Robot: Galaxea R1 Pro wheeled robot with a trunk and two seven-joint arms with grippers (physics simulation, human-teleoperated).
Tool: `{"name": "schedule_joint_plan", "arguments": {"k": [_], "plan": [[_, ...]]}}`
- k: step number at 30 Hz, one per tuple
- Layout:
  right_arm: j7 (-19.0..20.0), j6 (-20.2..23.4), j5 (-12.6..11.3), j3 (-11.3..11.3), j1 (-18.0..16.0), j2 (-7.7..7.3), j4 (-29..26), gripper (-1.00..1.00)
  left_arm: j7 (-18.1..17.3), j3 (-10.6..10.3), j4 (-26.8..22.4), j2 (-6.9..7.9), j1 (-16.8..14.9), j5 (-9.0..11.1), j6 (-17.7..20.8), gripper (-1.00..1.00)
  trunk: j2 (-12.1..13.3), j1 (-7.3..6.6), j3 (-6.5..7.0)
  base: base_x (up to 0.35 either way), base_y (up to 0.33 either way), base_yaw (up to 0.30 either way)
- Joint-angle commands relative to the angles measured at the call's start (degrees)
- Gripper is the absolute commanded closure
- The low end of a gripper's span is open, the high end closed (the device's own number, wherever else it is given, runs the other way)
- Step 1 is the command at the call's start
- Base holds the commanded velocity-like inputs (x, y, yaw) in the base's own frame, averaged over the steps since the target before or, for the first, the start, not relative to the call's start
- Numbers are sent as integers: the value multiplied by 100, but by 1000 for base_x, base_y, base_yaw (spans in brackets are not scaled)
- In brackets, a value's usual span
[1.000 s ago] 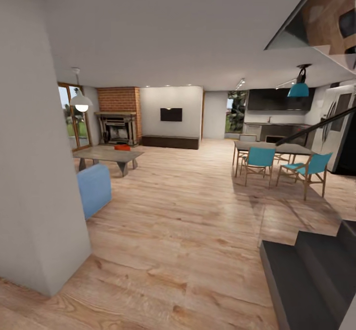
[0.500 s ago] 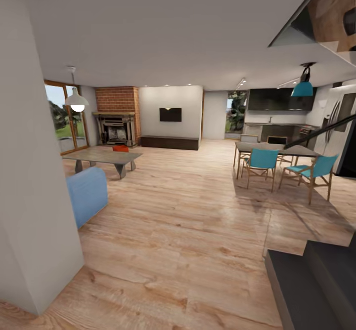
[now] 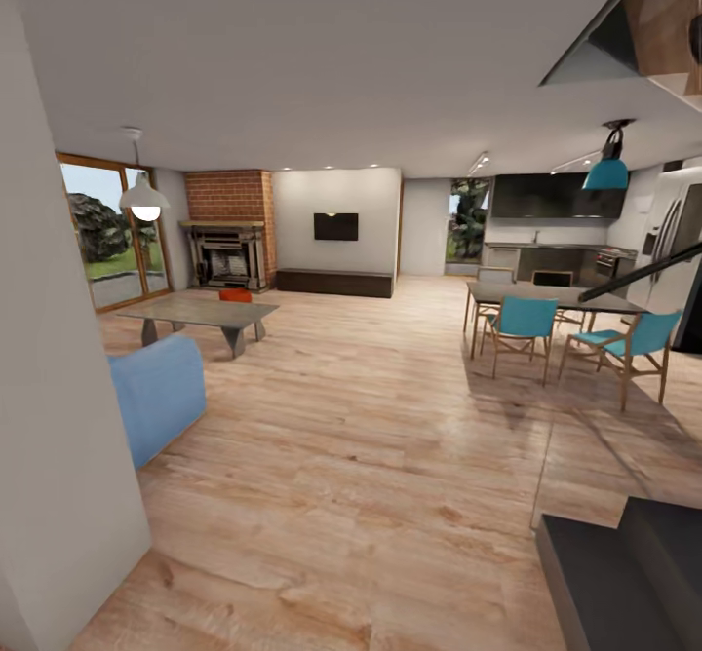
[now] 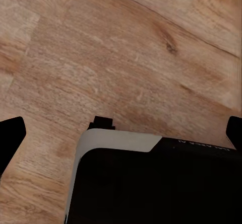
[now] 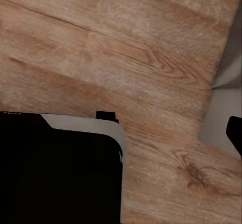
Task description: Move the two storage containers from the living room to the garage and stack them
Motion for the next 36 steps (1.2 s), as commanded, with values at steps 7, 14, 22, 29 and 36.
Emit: {"name": "schedule_joint_plan", "arguments": {"k": [7, 14, 22, 29, 36], "plan": [[-36, -25, 3, 46, -8, 1, 17, -100, 0, -49, 3, 0, -3, 51, -17, -100, -7, 5, -10, 323, 0, 0], [-36, -25, 3, 46, -7, 1, 17, -100, 0, -49, 2, 0, -1, 51, -17, -100, -7, 5, -10, 323, 0, 0], [-37, -24, 3, 46, -7, 1, 17, -100, 0, -49, 4, 0, -4, 51, -17, -100, -7, 5, -10, 323, 0, 0], [-37, -24, -3, 46, -8, 10, 17, -100, 0, -49, 3, 0, 0, 51, -17, -100, -7, 5, -10, 323, 0, 0], [-37, -25, 1, 46, -9, 10, 17, -100, 0, -49, 4, 0, 0, 51, -17, -100, -7, 5, -10, 323, 0, 0]]}}
